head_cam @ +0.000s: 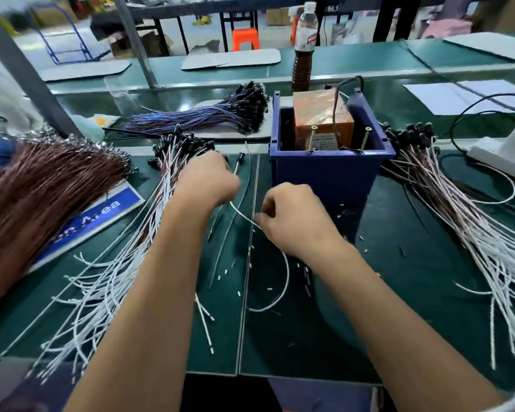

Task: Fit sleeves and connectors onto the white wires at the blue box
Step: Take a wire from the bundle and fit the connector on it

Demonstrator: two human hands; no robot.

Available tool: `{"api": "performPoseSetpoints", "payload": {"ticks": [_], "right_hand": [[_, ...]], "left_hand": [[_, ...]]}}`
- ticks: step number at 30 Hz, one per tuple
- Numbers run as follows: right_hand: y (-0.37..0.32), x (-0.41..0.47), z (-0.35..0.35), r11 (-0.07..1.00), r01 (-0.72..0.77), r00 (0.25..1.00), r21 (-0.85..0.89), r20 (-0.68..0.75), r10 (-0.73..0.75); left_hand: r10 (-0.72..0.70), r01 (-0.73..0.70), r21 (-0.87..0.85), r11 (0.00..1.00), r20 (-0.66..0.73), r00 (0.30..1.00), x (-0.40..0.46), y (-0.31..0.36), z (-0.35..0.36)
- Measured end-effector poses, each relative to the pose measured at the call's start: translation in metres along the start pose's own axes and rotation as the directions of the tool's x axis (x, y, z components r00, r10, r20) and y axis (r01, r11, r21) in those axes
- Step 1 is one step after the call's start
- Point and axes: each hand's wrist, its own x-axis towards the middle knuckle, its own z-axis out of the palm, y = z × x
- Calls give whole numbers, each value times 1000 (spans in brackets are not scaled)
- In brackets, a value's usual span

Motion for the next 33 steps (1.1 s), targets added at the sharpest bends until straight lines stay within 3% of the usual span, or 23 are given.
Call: {"api": "performPoseSetpoints", "payload": {"ticks": [2, 6, 12, 14, 15, 17, 19, 21, 23, 24, 26, 29, 33], "right_hand": [[-18, 5, 11, 996, 32, 999, -81, -10, -33], [-43, 11, 23, 980, 29, 1000, -196, 13, -27], [-50, 13, 24, 986, 31, 999, -166, 17, -29], [-49, 12, 21, 995, 1, 1000, -97, 1, -1], [-48, 12, 18, 999, -8, 1000, -46, -14, 7], [-46, 12, 13, 997, -17, 998, 74, -59, 22], [-46, 12, 7, 977, -12, 995, 215, -91, 33], [-47, 12, 4, 931, -18, 996, 363, -74, 48], [-50, 9, 0, 817, -28, 999, 576, -22, 50], [-51, 8, -1, 735, -26, 999, 678, -9, 43], [-48, 7, -5, 668, 38, 995, 743, -89, 42], [-36, 7, -14, 764, 153, 956, 627, -290, 46], [-16, 2, -38, 762, 231, 927, 605, -376, 18]], "left_hand": [[-65, 69, 35, 997, -112, 992, 7, -10, 5], [-55, 58, 85, 995, -40, 998, 13, -13, 16], [-84, 86, 74, 994, -22, 996, 21, -17, 18], [-105, 103, -39, 994, -48, 993, 23, -16, 16], [-115, 103, -196, 975, -56, 992, 24, -14, 14], [-150, 100, -604, 791, -34, 988, 23, -9, 12], [-184, 93, -867, 489, 1, 983, 18, -2, 5], [-158, 65, -991, 113, 47, 986, 10, 5, -2], [-136, 26, -962, -273, 65, 989, 1, 14, -9], [-161, -19, -920, -392, 48, 986, -2, 19, -10], [-216, -106, -854, -510, 7, 976, -10, 29, -12], [-187, -148, -792, -593, -44, 981, -20, 44, -12], [-79, -94, -753, -651, -57, 995, -25, 48, -10]]}}
